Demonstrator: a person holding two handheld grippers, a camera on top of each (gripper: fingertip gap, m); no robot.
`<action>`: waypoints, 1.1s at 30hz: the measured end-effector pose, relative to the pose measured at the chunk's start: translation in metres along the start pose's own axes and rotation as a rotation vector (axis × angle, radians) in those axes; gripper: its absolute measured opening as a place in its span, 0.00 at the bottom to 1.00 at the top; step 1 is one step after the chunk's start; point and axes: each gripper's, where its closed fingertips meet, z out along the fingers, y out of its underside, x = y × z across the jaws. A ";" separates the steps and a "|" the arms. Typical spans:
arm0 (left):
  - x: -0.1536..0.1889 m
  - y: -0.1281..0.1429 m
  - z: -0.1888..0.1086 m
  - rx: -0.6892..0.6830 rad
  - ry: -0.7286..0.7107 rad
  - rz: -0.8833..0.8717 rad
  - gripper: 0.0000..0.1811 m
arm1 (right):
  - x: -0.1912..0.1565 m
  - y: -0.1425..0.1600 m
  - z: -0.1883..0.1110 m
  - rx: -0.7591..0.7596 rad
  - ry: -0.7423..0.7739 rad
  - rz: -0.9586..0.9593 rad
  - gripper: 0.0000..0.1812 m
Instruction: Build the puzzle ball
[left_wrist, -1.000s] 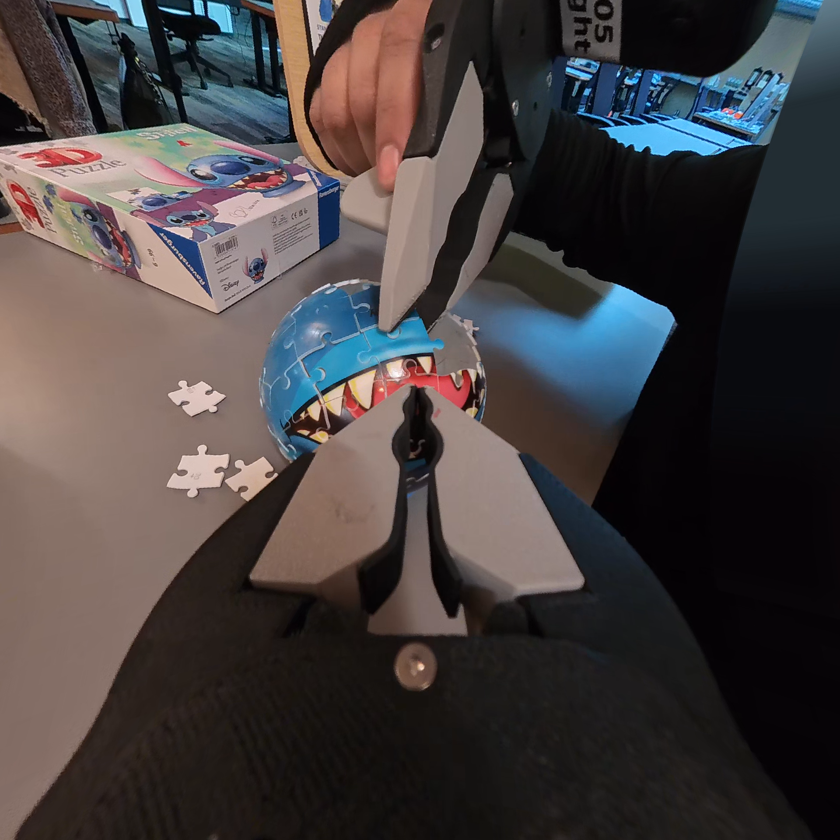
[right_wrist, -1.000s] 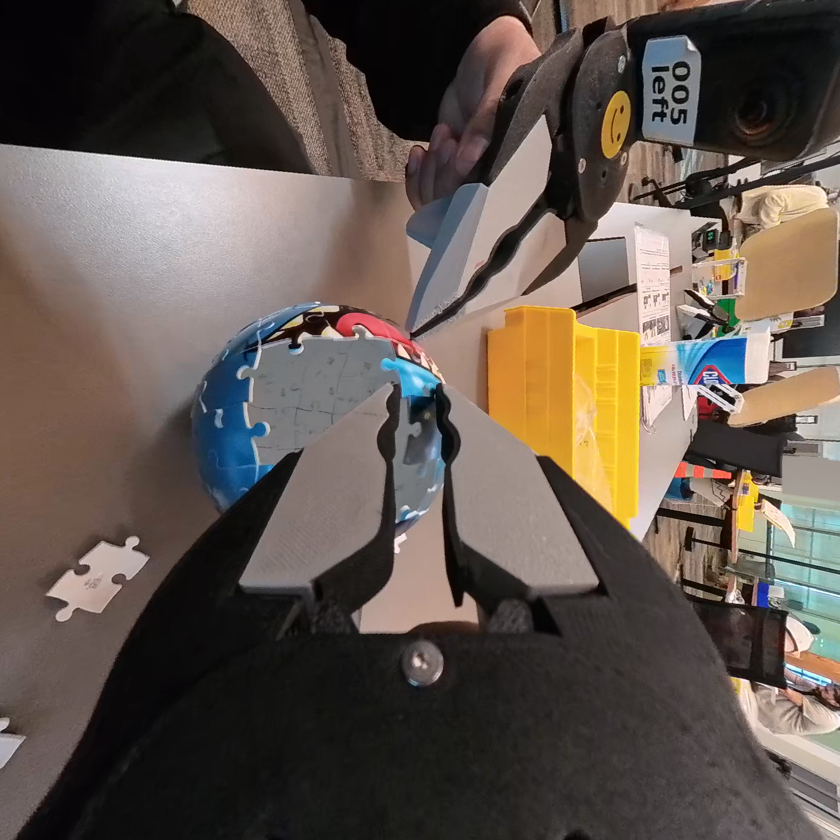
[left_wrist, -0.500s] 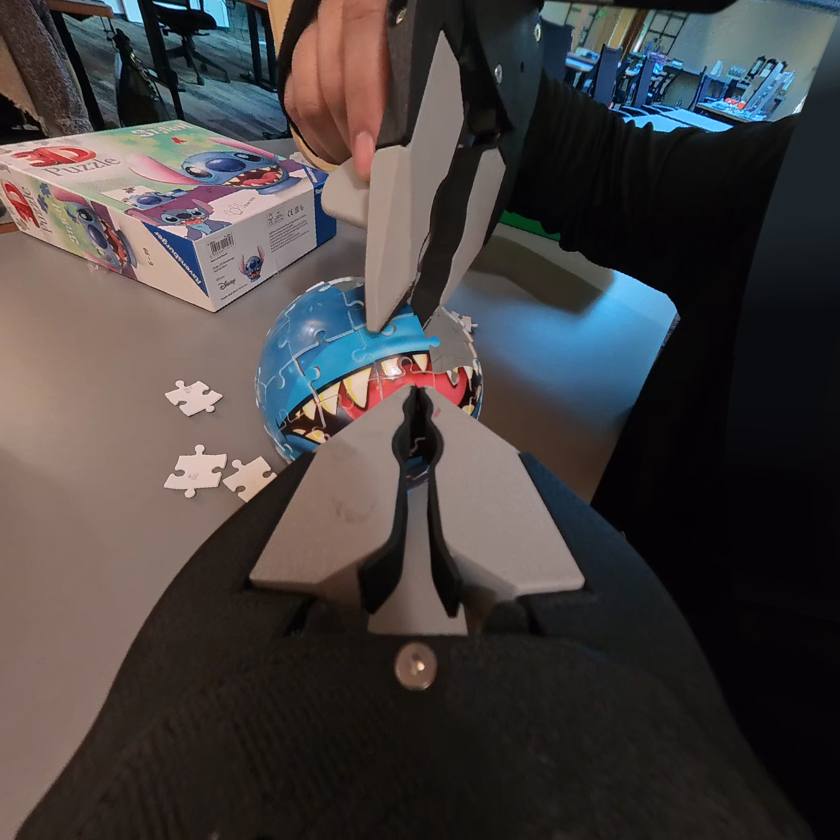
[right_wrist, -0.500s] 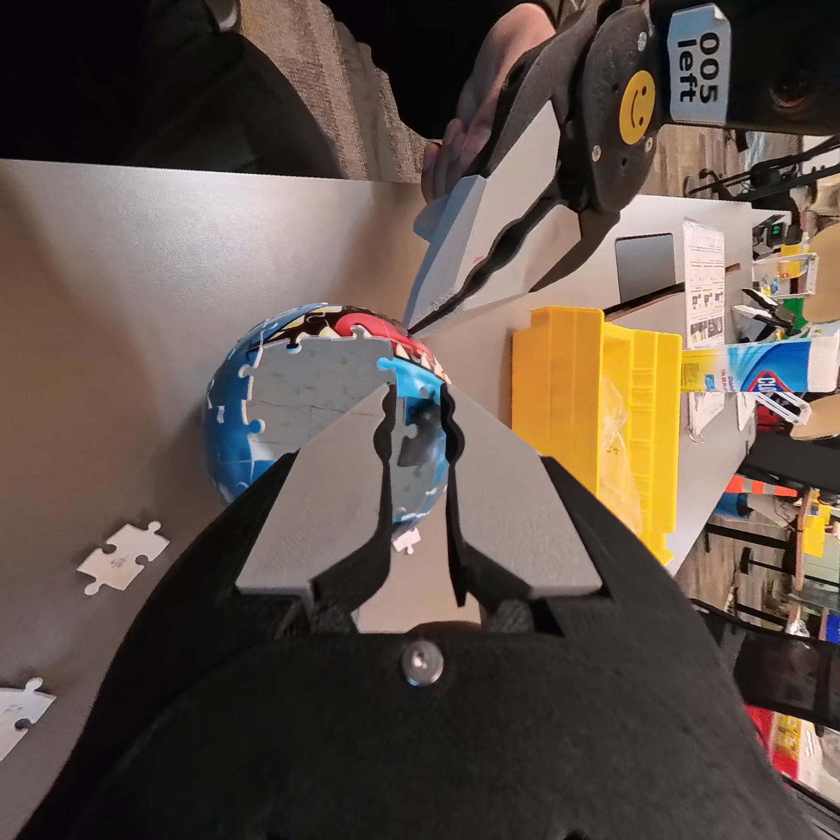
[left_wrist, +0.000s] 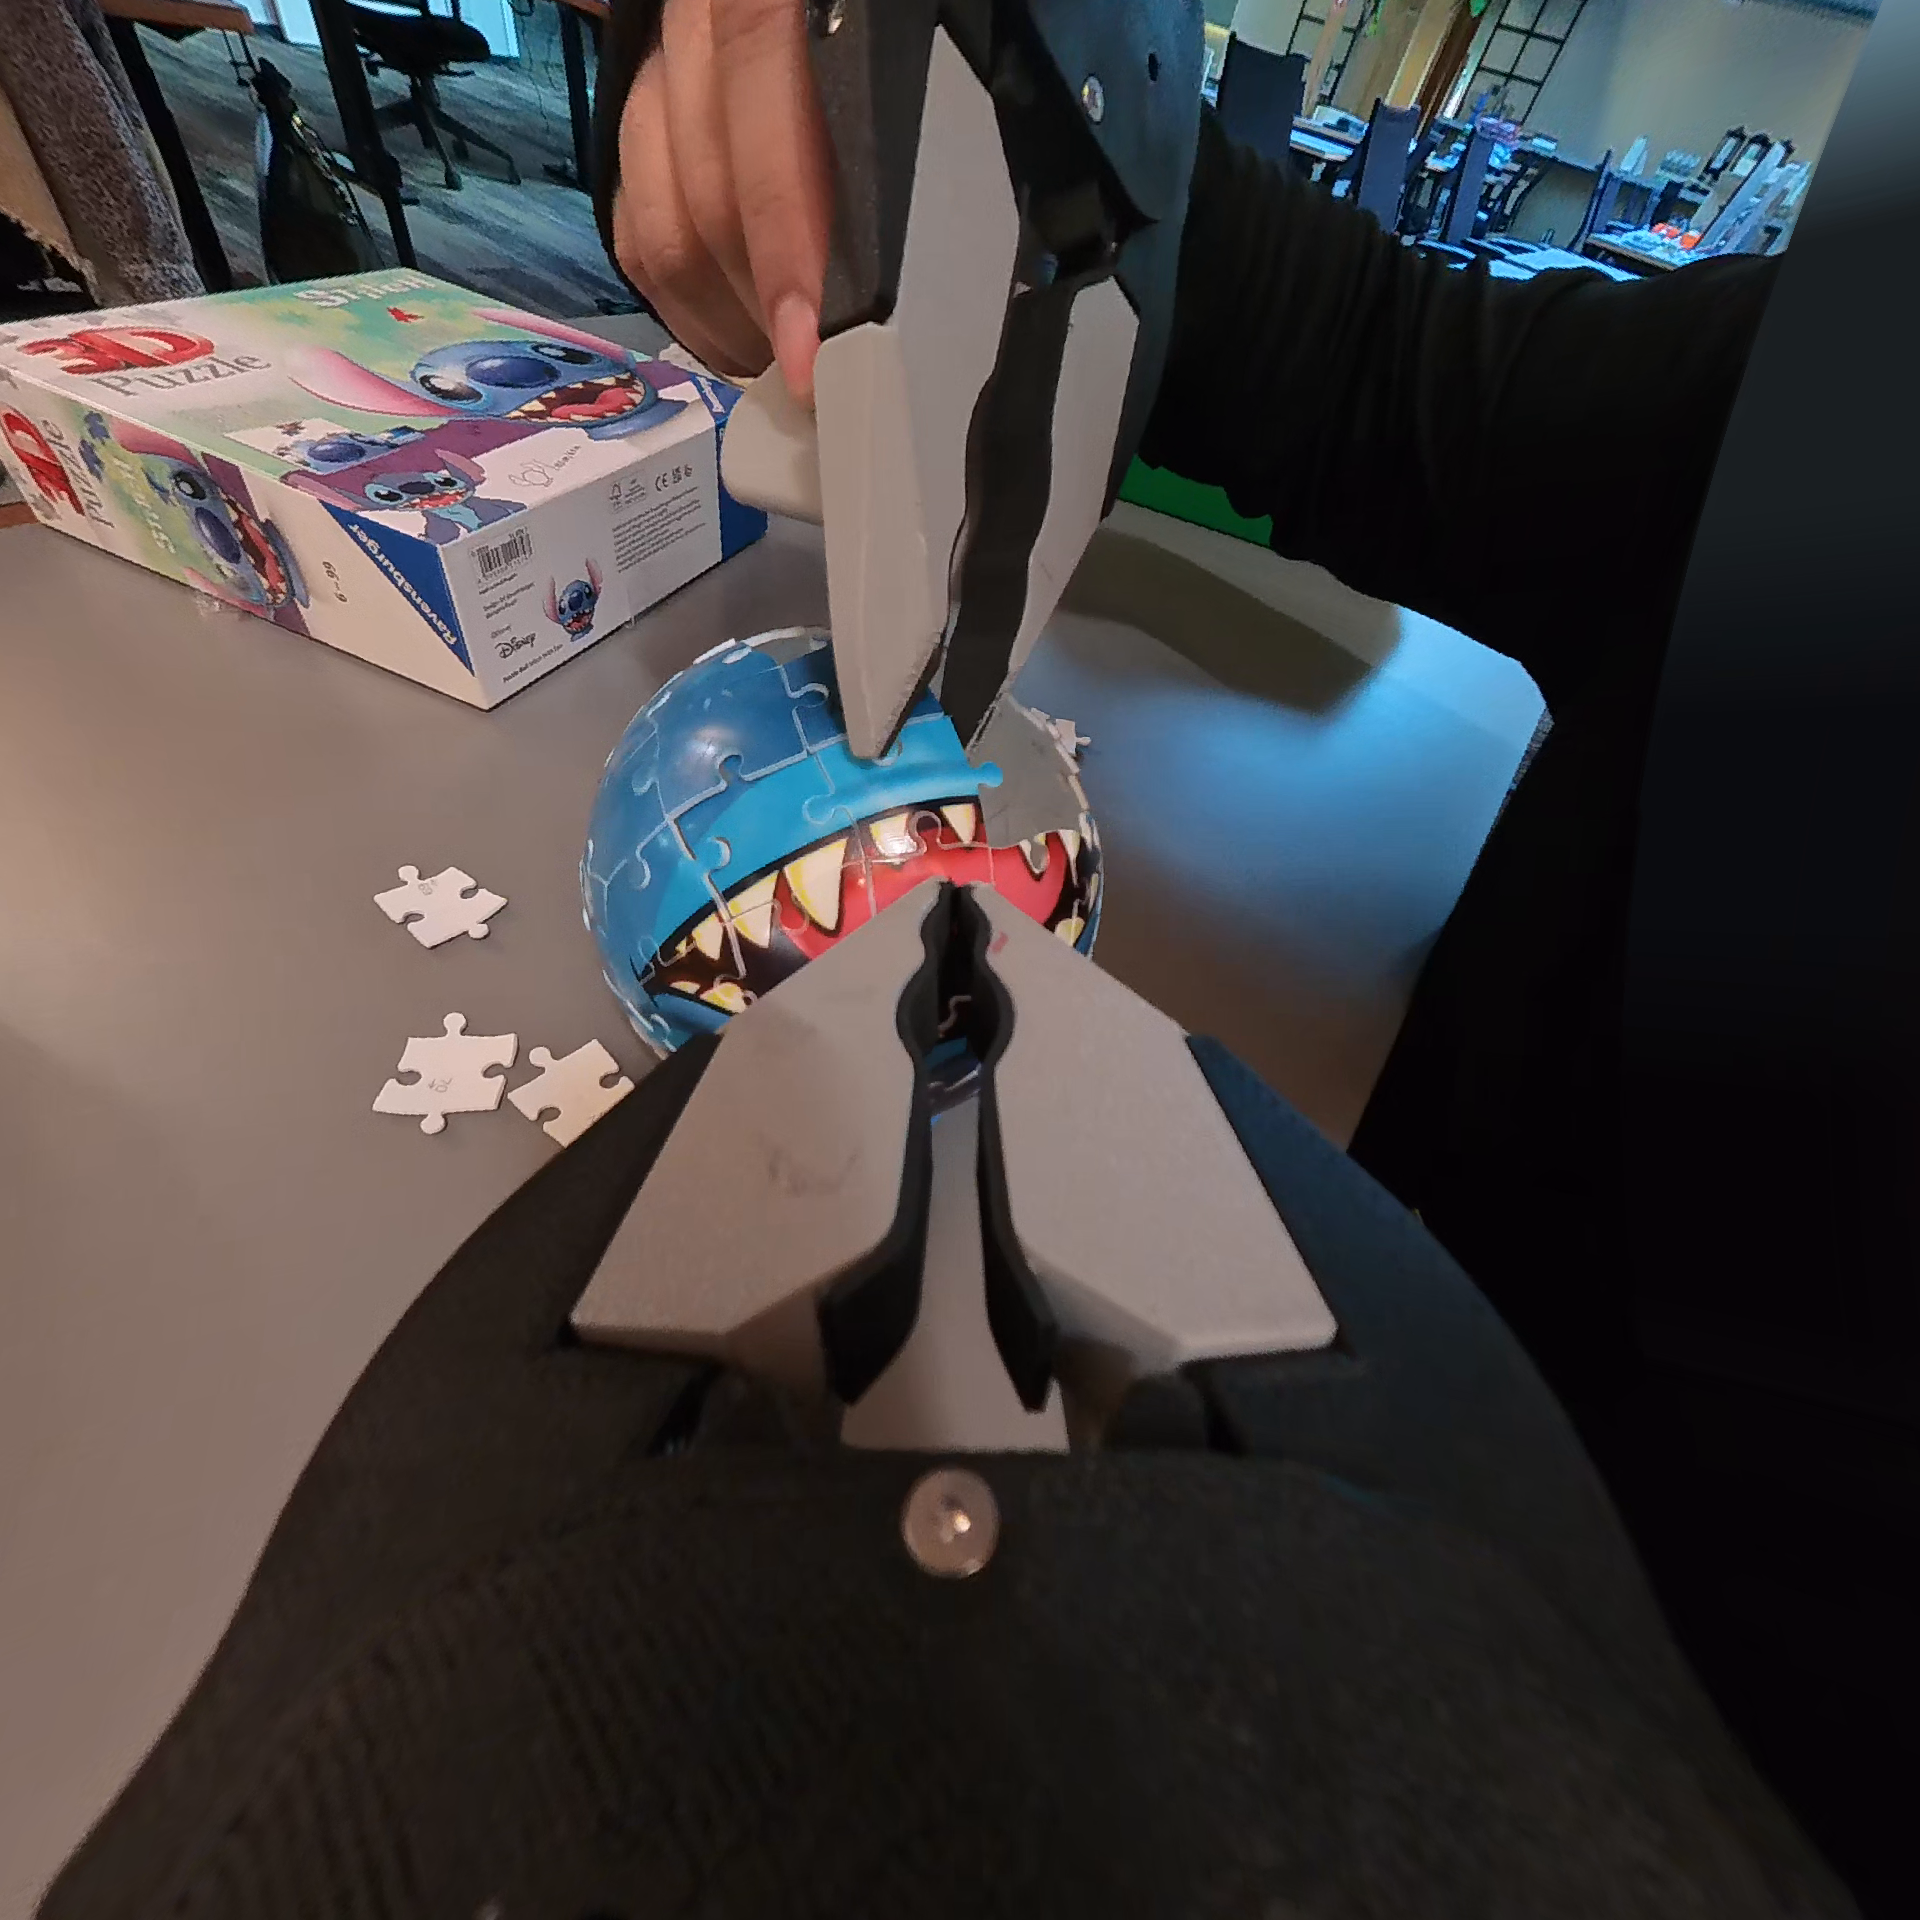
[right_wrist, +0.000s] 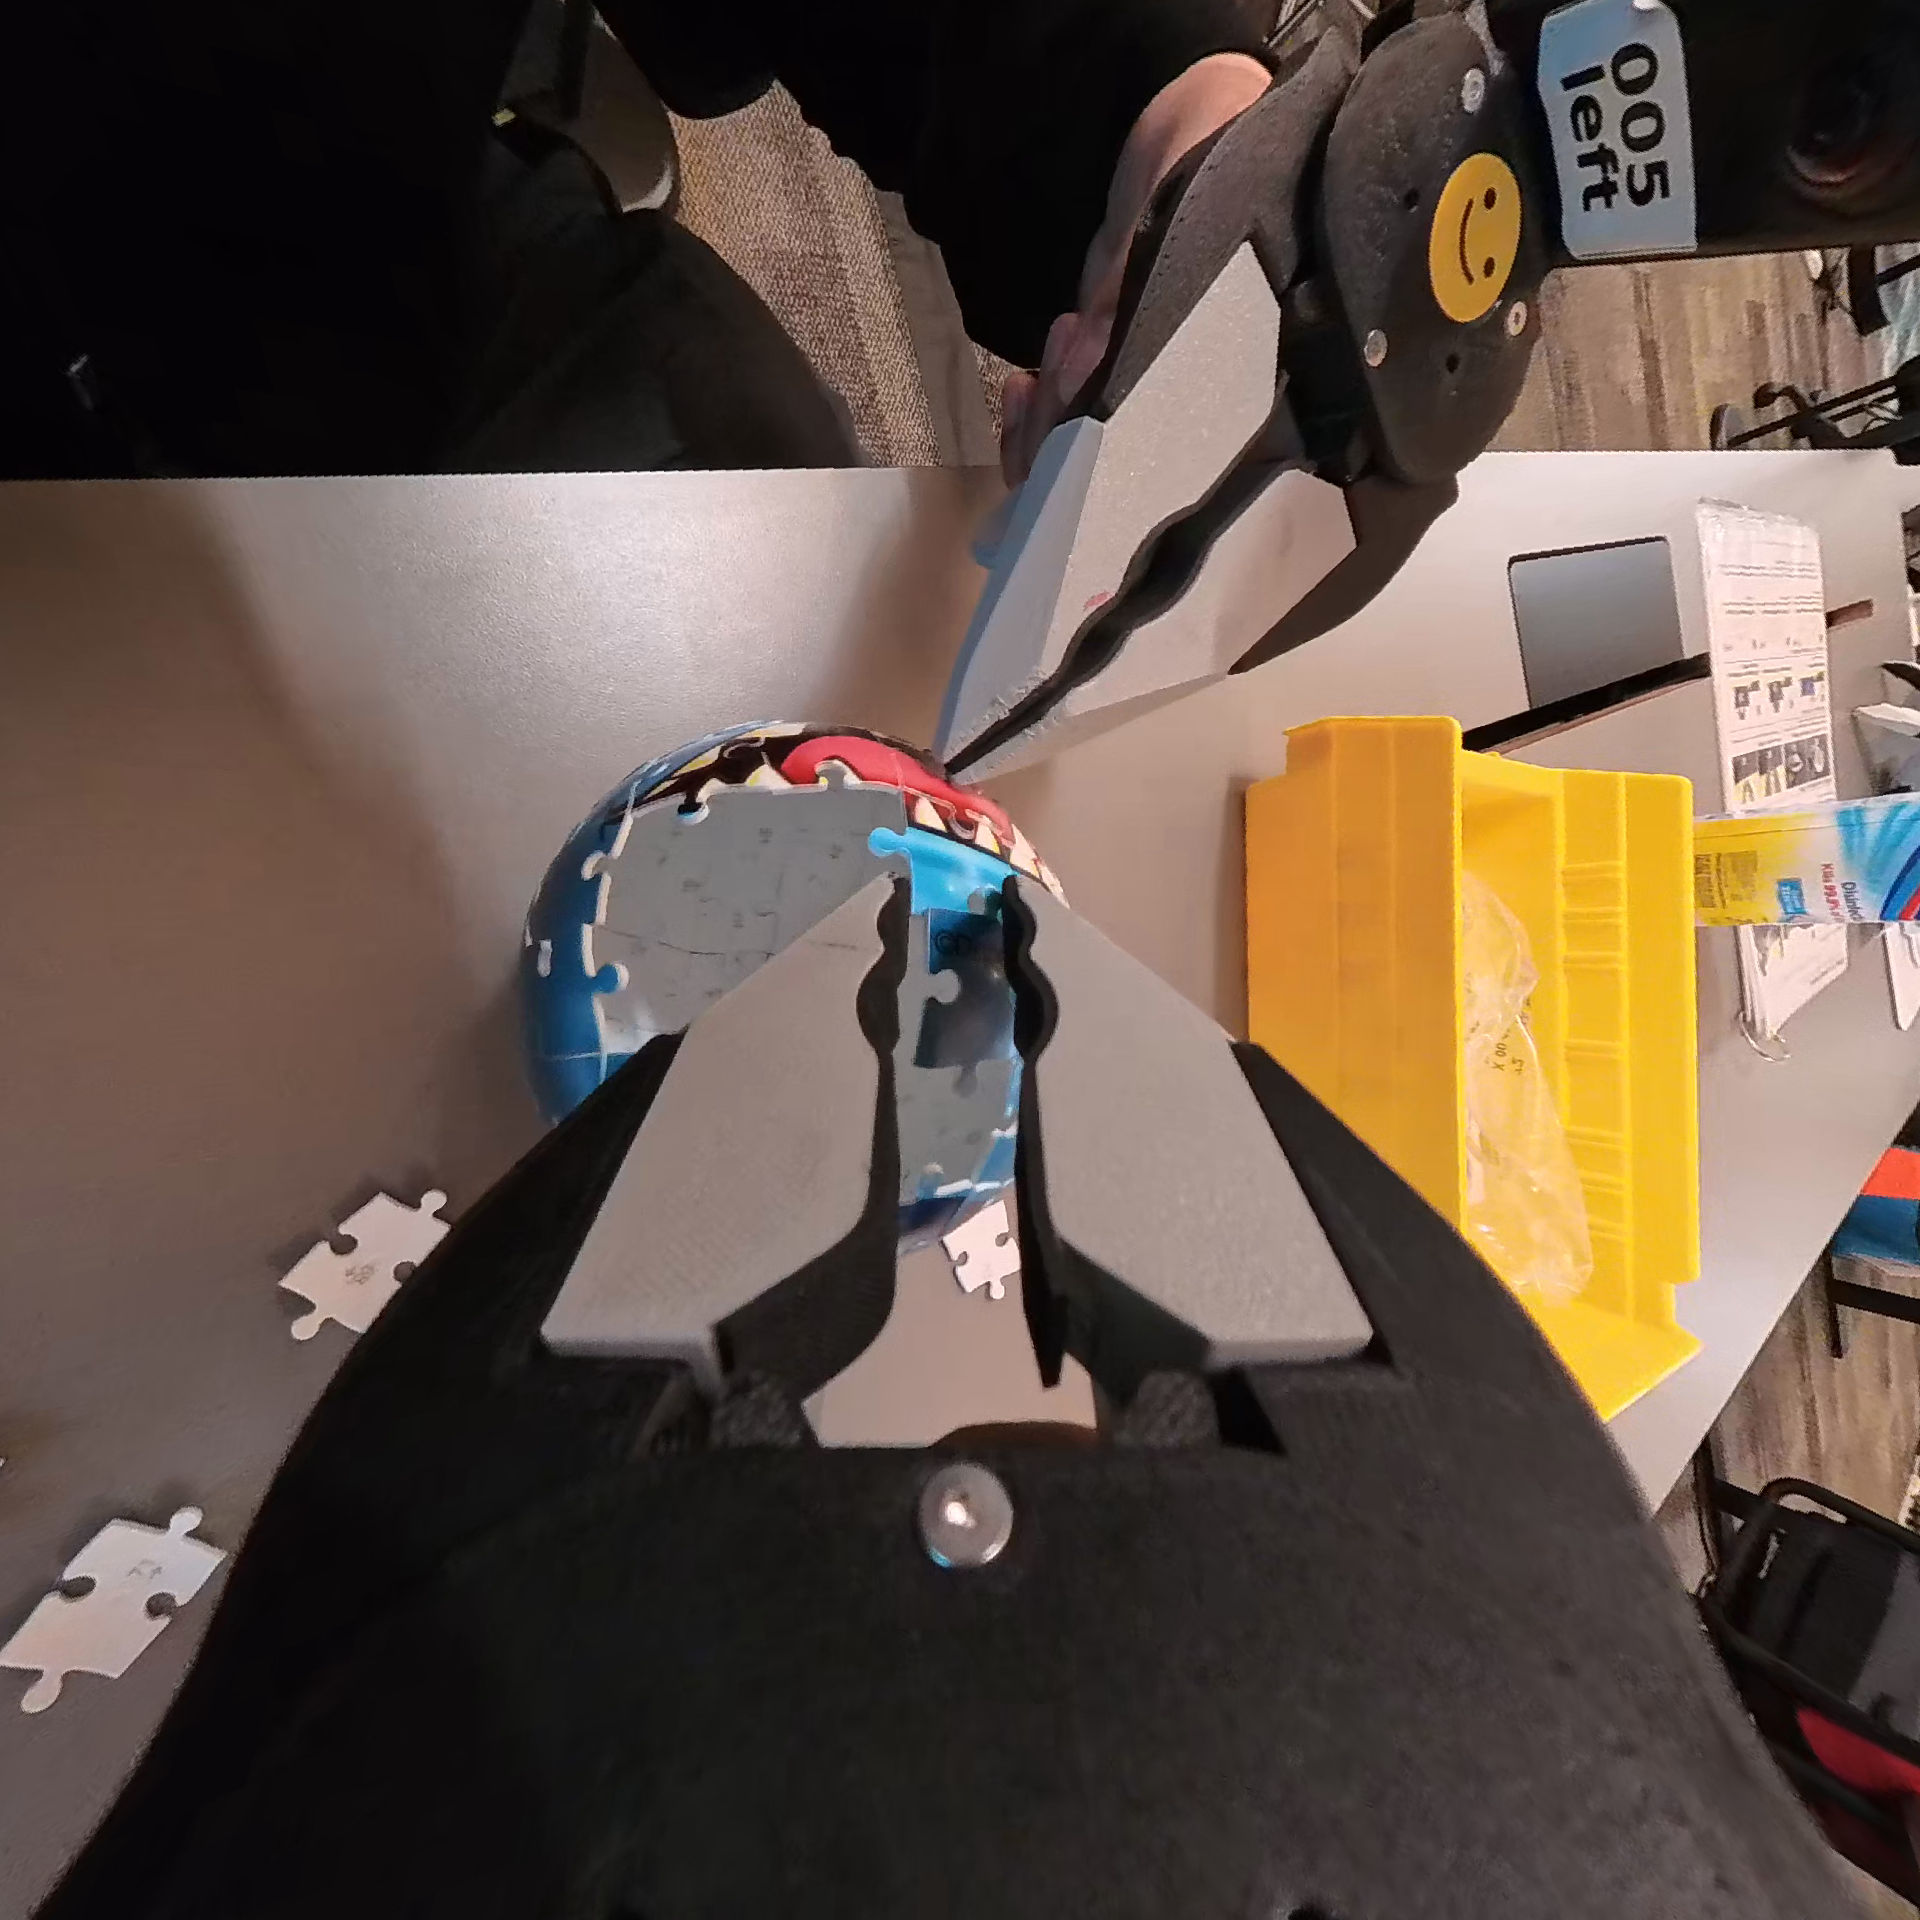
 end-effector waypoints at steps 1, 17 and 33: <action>0.000 0.000 0.000 0.000 -0.001 0.001 0.00 | 0.000 0.000 0.000 0.000 0.001 -0.001 0.08; 0.003 -0.001 -0.003 0.006 0.017 -0.002 0.00 | 0.006 0.005 0.003 -0.026 0.081 -0.009 0.16; -0.055 0.024 -0.076 0.141 -0.296 -0.360 0.27 | -0.005 0.008 -0.145 0.147 0.861 0.559 0.22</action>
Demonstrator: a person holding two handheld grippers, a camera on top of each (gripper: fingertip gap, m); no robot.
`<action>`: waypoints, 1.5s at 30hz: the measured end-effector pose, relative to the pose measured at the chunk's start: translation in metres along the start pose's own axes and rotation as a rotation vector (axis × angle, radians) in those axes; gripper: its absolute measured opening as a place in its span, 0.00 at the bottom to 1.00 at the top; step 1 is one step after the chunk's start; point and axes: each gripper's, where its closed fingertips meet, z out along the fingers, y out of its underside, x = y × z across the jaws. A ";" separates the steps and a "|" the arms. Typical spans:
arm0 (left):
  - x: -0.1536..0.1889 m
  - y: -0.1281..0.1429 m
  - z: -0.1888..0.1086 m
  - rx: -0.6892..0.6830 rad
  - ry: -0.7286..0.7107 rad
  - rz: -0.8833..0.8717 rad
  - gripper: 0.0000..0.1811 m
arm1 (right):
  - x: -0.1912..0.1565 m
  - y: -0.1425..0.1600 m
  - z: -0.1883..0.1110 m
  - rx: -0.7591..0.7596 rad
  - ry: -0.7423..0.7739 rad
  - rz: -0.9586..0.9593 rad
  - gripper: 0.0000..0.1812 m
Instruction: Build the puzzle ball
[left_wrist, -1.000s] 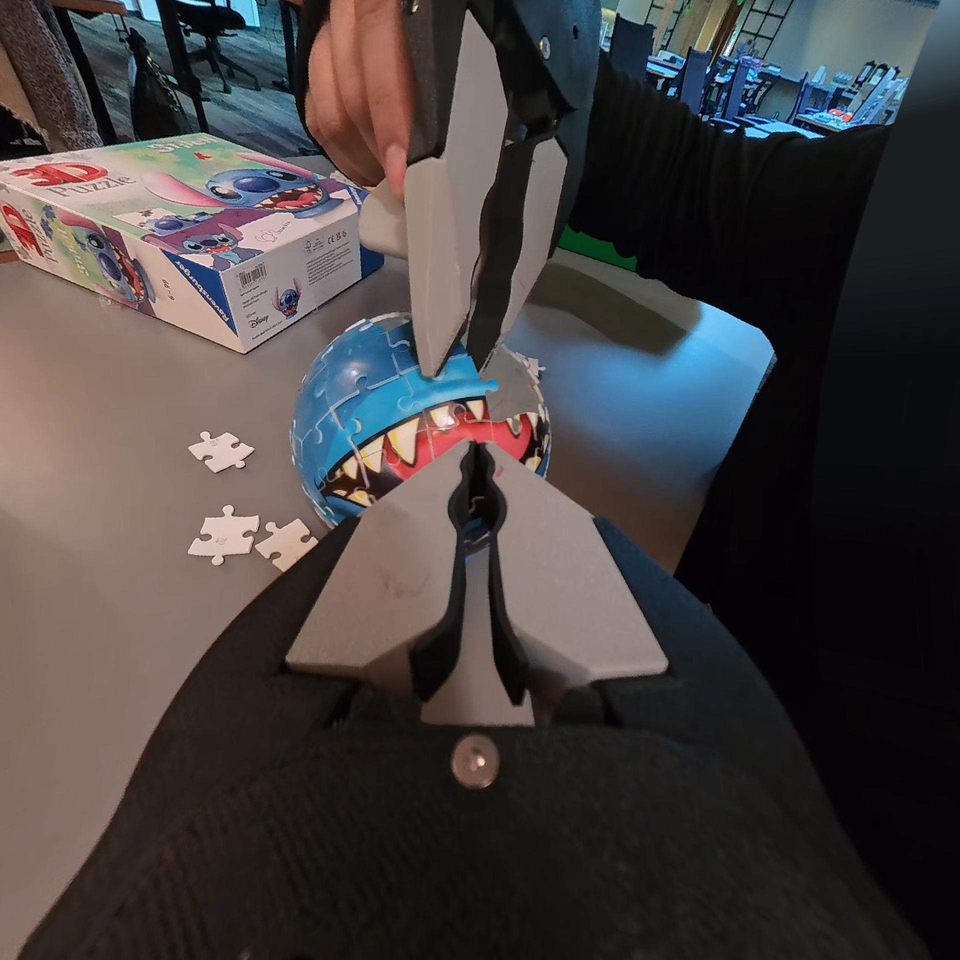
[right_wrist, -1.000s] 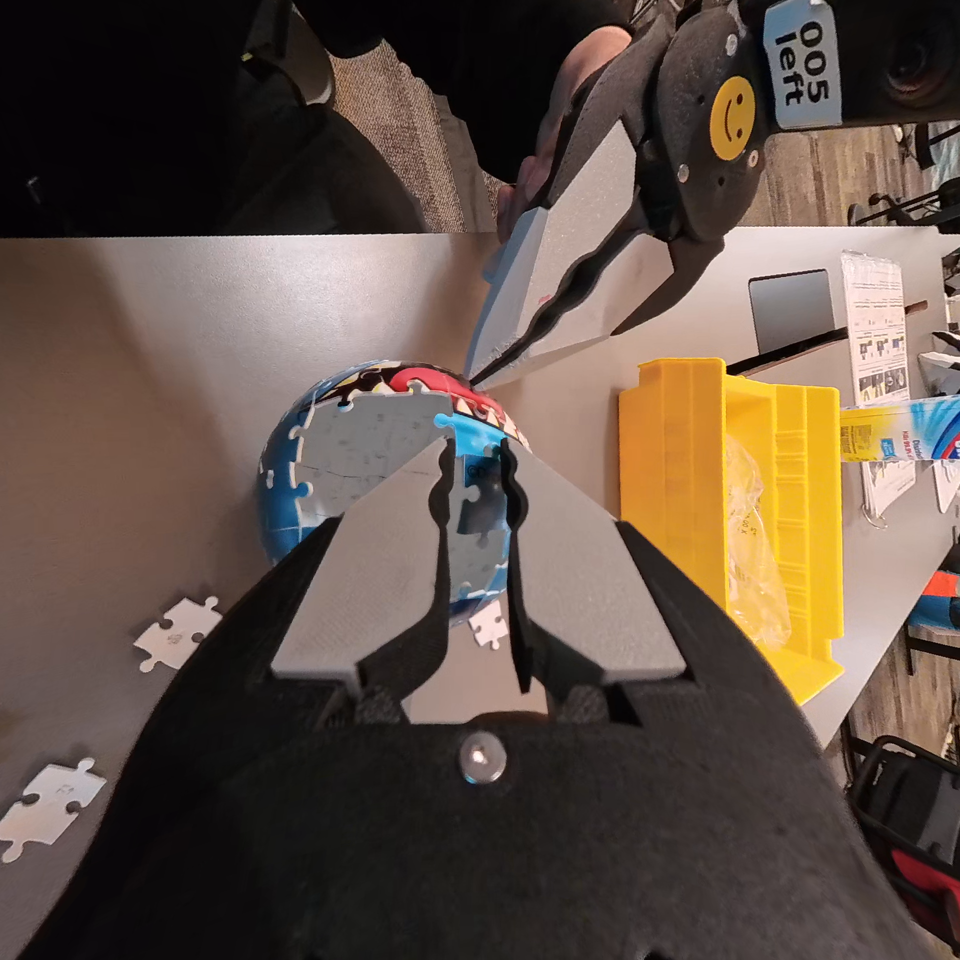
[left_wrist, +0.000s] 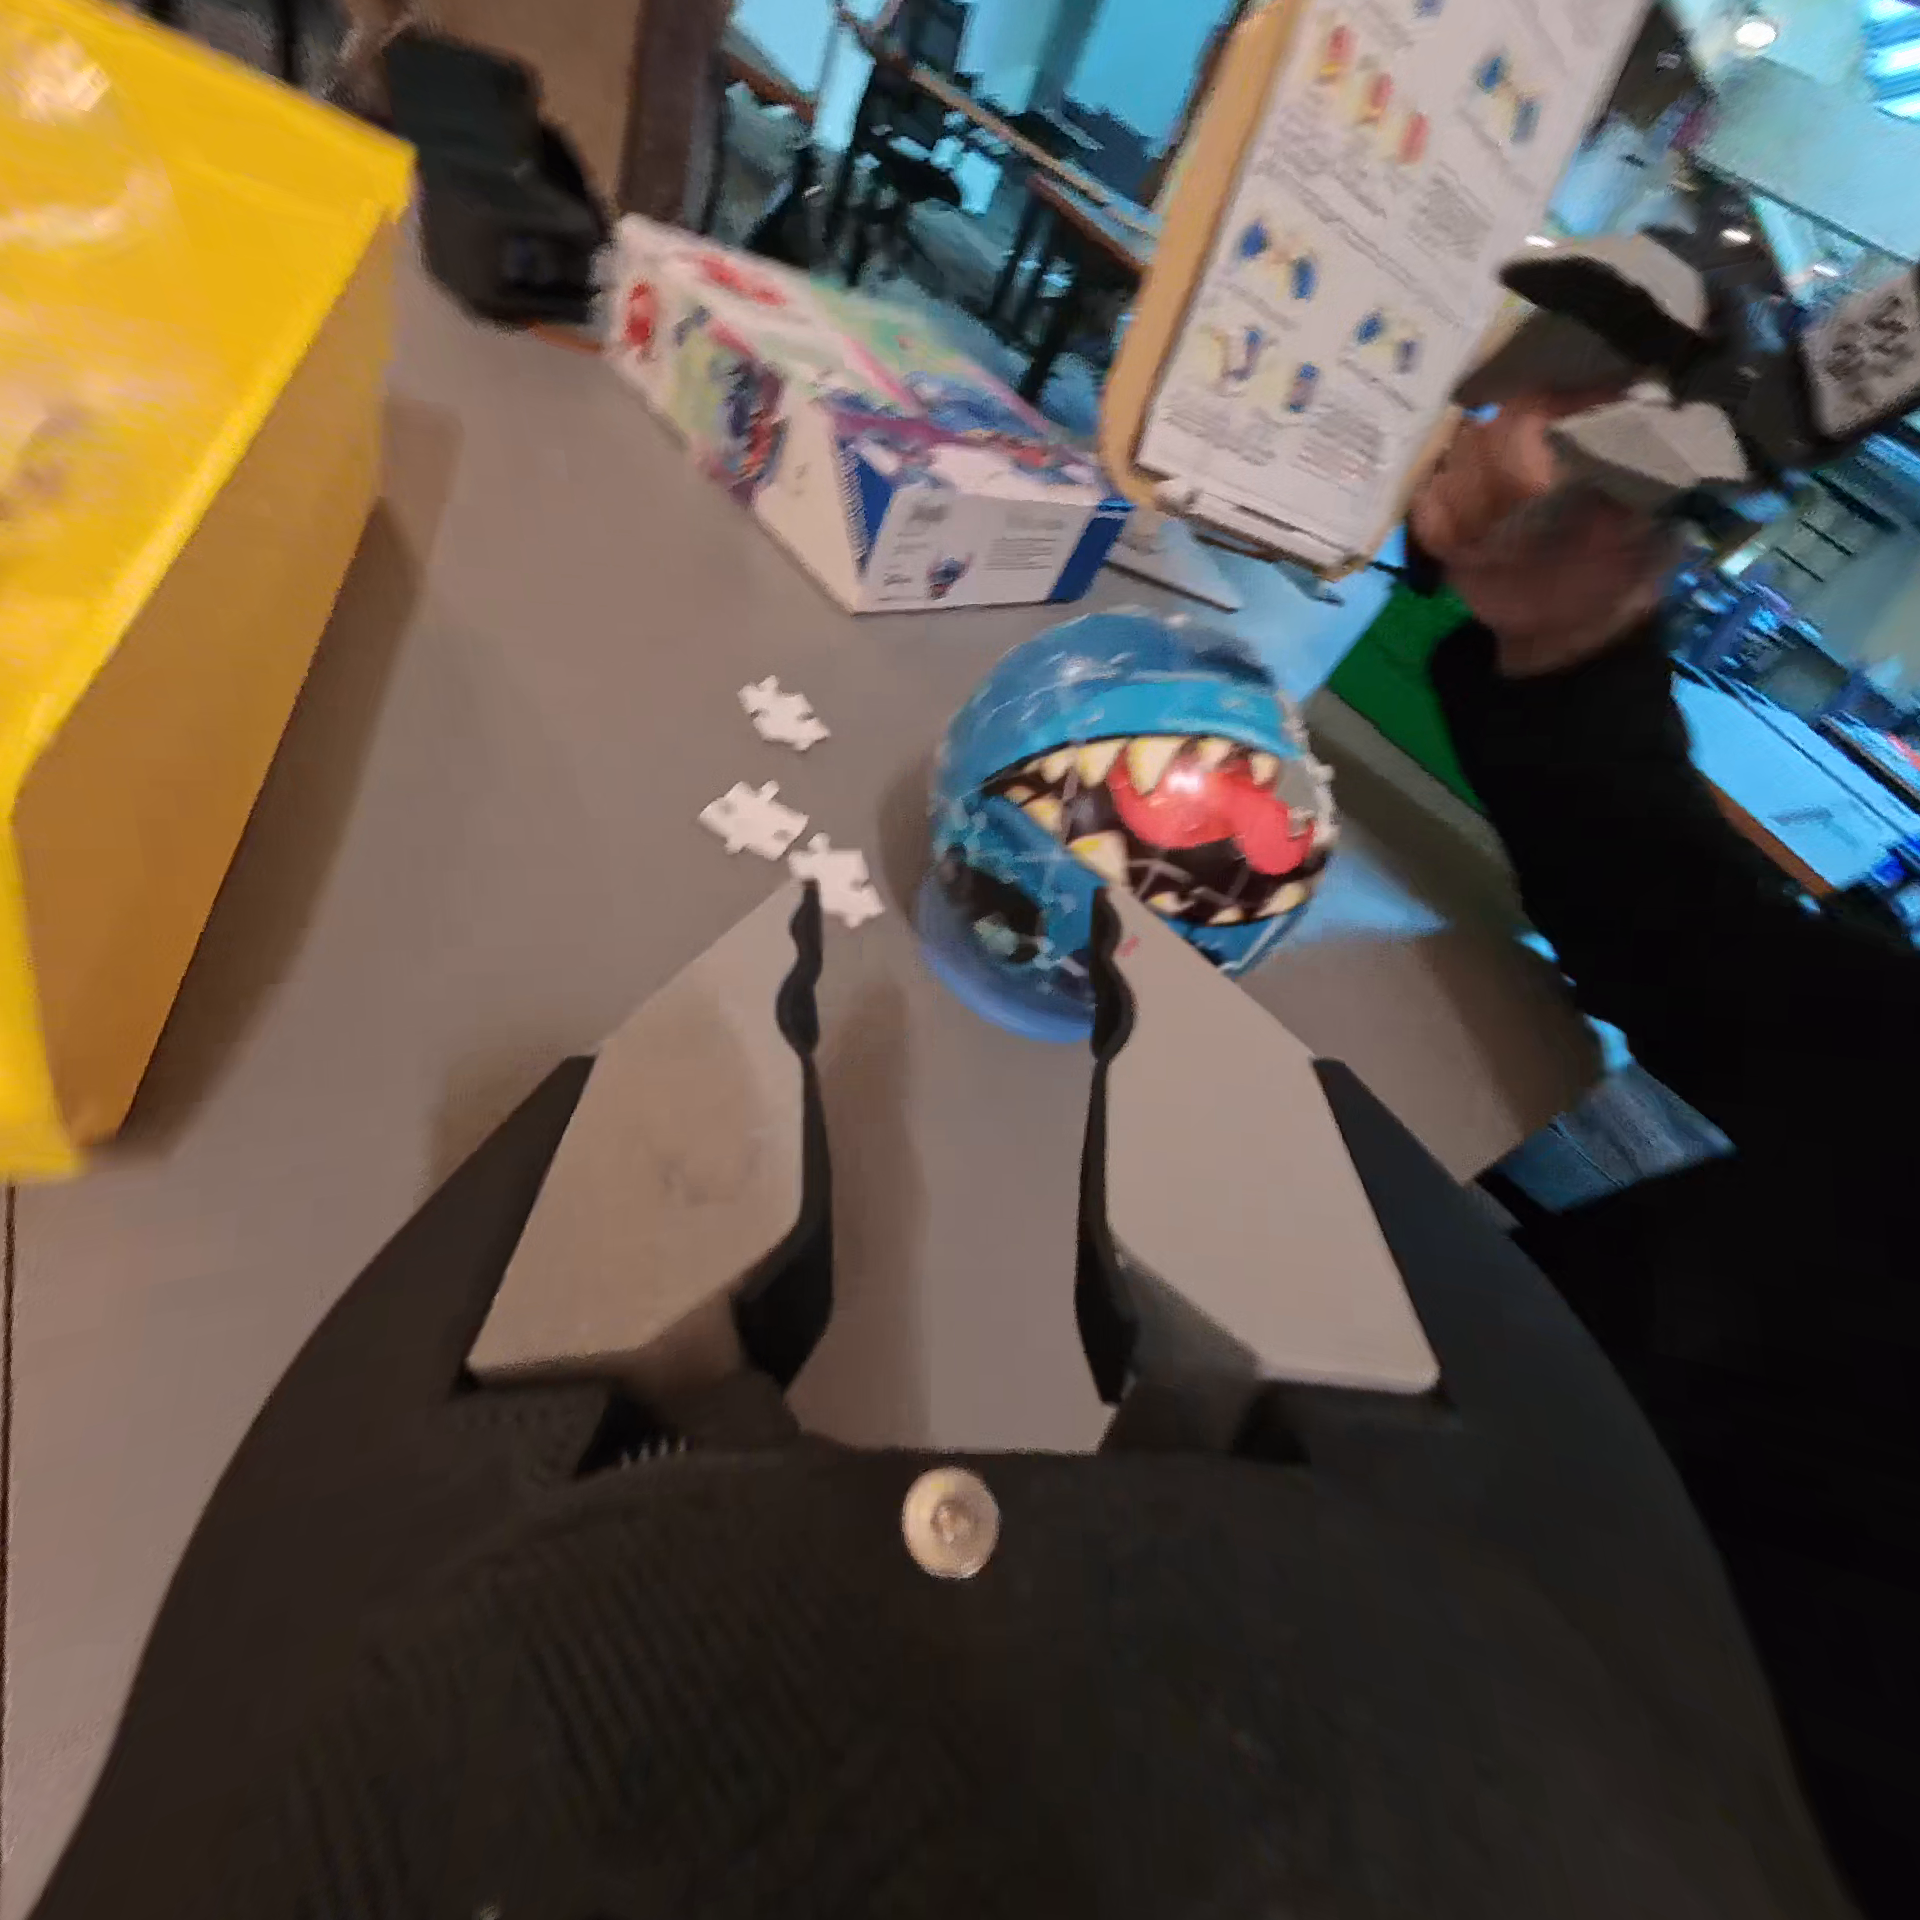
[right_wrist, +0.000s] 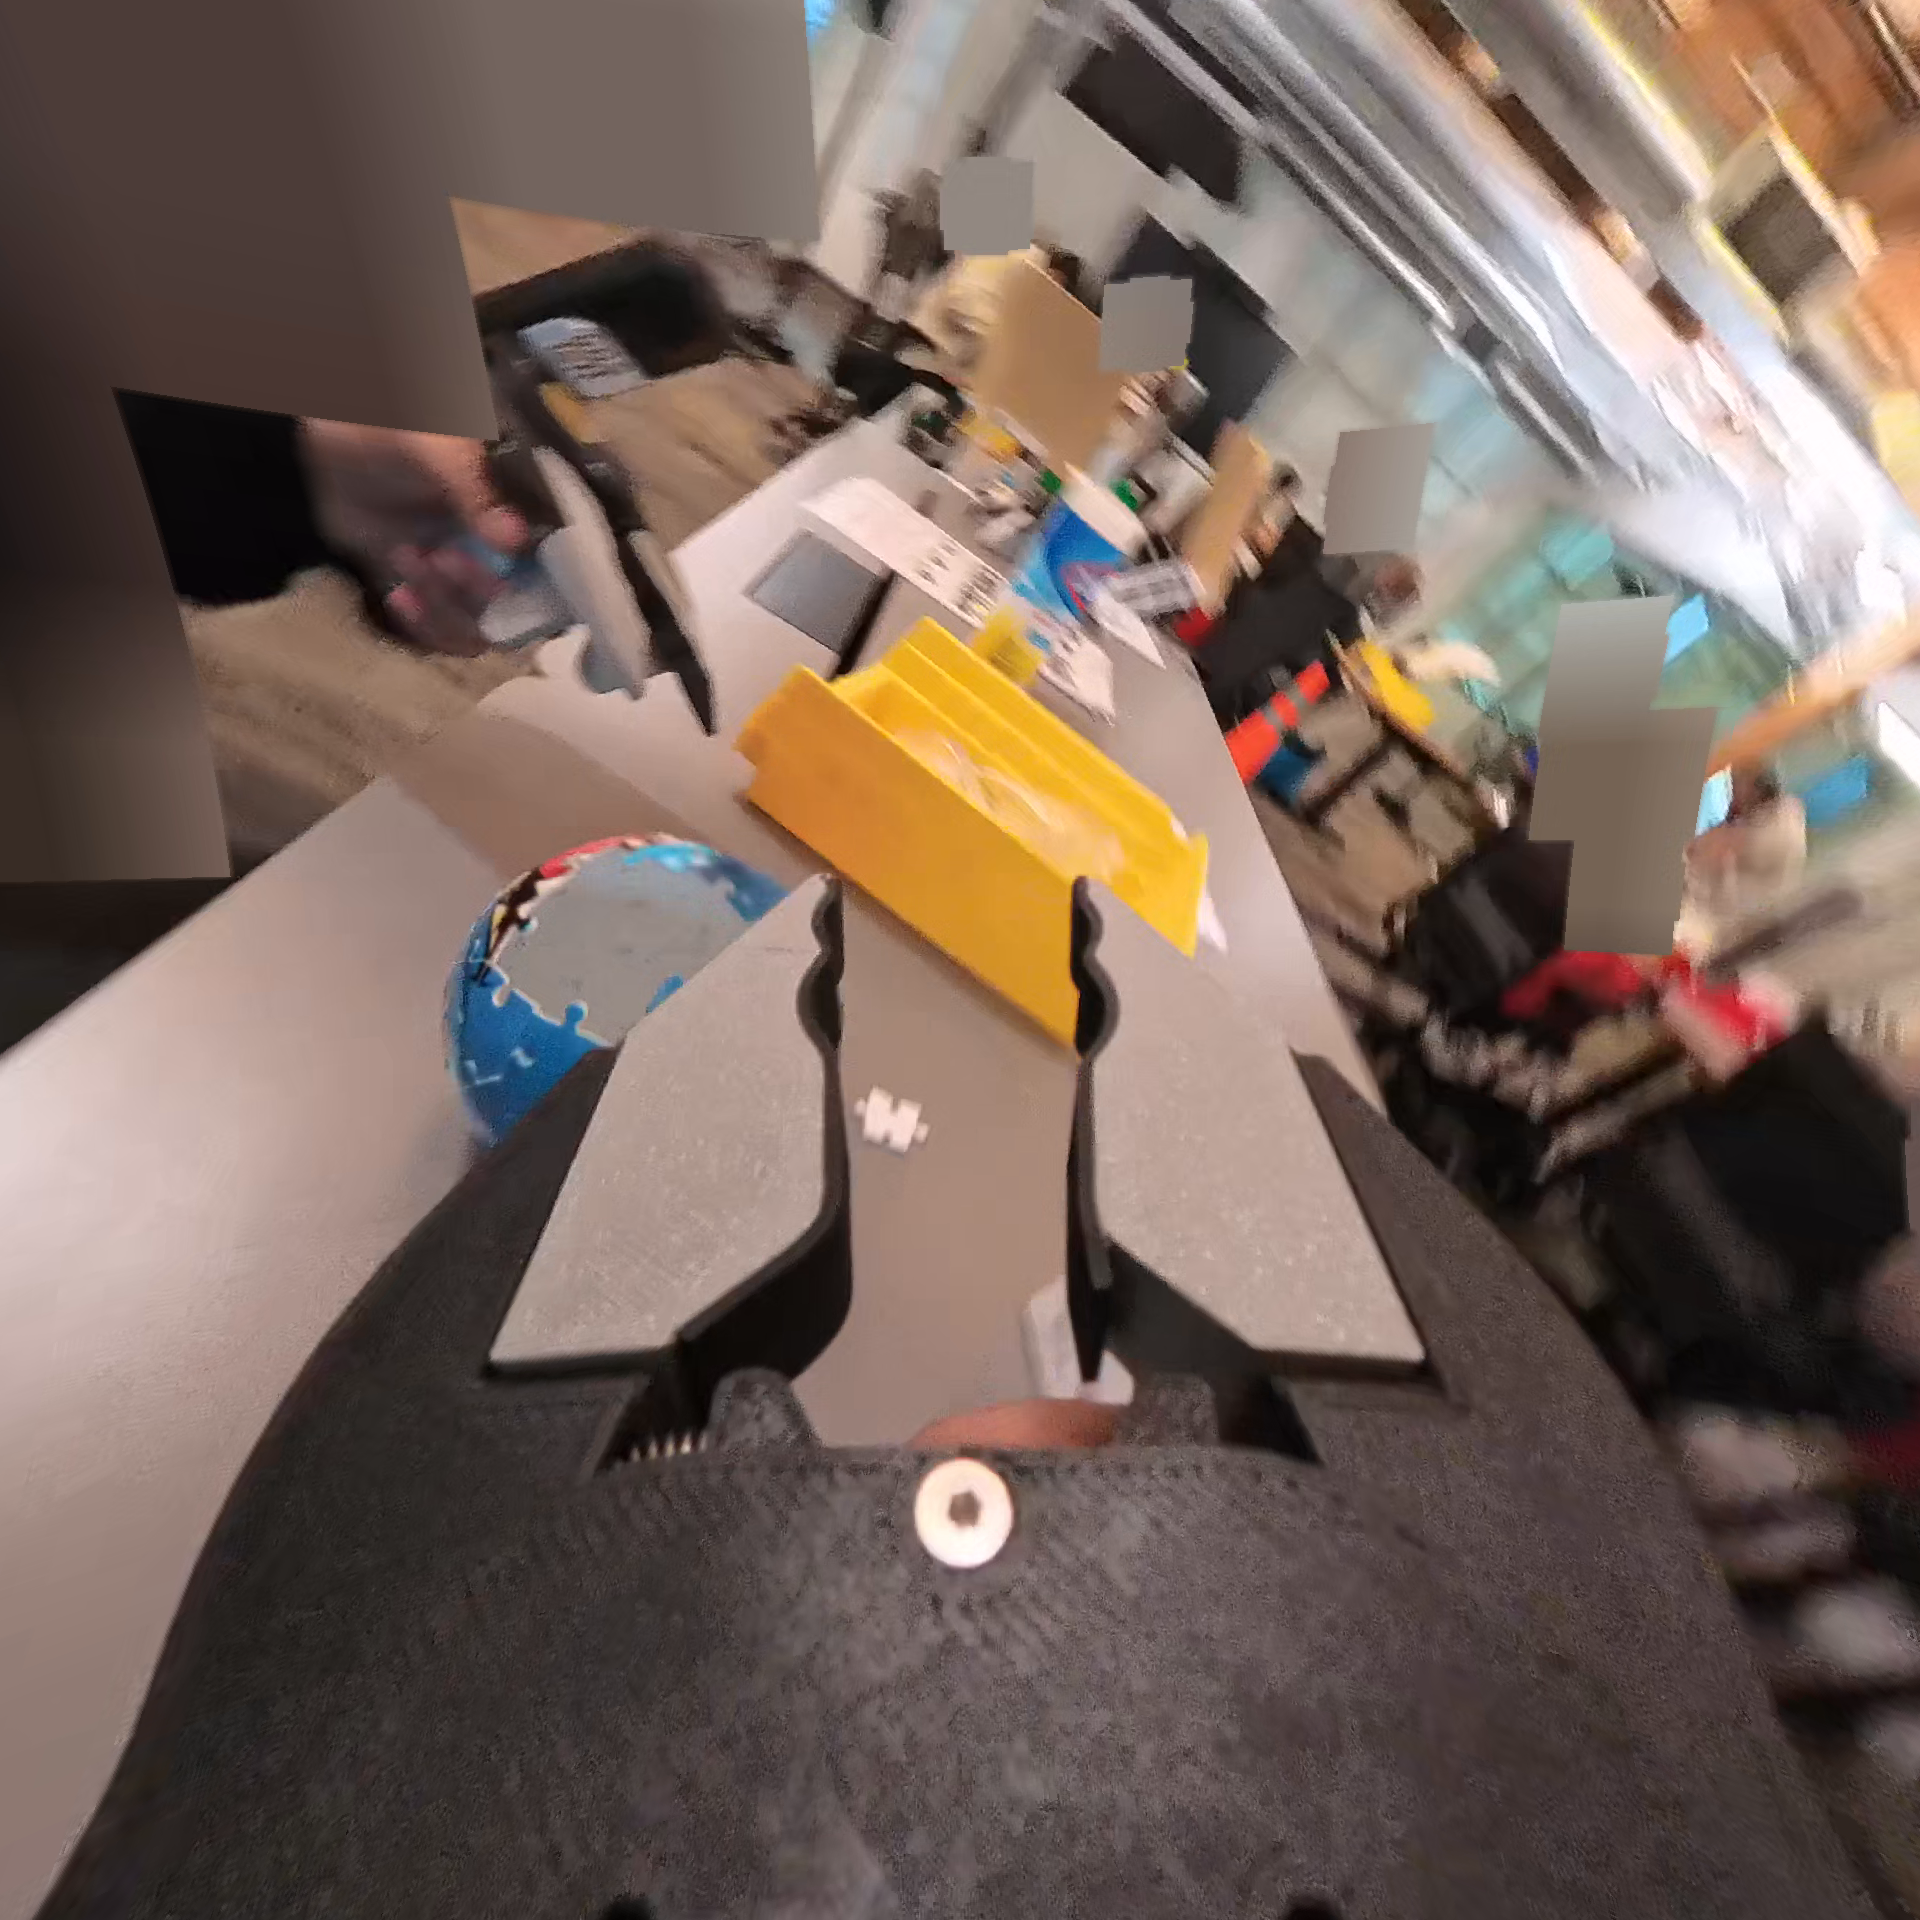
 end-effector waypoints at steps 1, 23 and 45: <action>-0.006 0.010 0.000 -0.012 -0.030 -0.034 0.31 | 0.002 0.016 -0.012 -0.047 0.052 0.093 0.23; -0.007 0.061 0.033 -0.176 -0.183 0.073 0.53 | -0.040 0.235 -0.154 -0.571 0.303 0.726 0.41; 0.002 0.067 0.044 -0.217 0.101 0.087 0.44 | -0.023 0.243 -0.149 -0.607 0.299 0.453 0.26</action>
